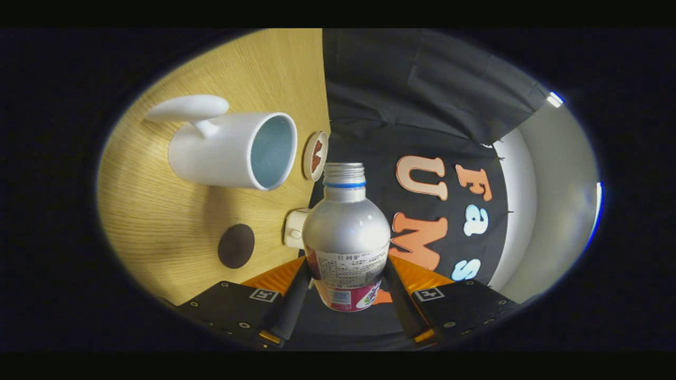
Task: Take the bottle from table, then pour the juice into the cup, finally place the bottle on the coaster
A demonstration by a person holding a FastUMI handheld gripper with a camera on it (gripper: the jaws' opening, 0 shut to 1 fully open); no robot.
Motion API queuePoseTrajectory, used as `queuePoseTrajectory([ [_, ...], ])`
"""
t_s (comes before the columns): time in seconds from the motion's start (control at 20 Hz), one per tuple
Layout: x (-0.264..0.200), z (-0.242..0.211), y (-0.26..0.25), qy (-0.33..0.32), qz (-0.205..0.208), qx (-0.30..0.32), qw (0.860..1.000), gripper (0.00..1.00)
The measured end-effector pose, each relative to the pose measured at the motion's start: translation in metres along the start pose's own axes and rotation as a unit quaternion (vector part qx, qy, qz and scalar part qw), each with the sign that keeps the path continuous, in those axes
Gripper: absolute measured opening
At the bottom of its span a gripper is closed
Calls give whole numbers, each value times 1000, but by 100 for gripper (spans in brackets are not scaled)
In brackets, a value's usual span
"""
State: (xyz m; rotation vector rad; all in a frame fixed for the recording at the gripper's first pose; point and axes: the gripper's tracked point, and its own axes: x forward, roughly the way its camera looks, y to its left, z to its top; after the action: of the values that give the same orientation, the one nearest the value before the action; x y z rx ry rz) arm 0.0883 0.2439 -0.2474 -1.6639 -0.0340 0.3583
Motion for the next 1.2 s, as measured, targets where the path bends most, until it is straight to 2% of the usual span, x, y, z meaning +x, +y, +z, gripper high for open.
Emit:
queuePoseTrajectory([
  [1.2,-2,-3,-15,-10,-10,-85,996,77],
])
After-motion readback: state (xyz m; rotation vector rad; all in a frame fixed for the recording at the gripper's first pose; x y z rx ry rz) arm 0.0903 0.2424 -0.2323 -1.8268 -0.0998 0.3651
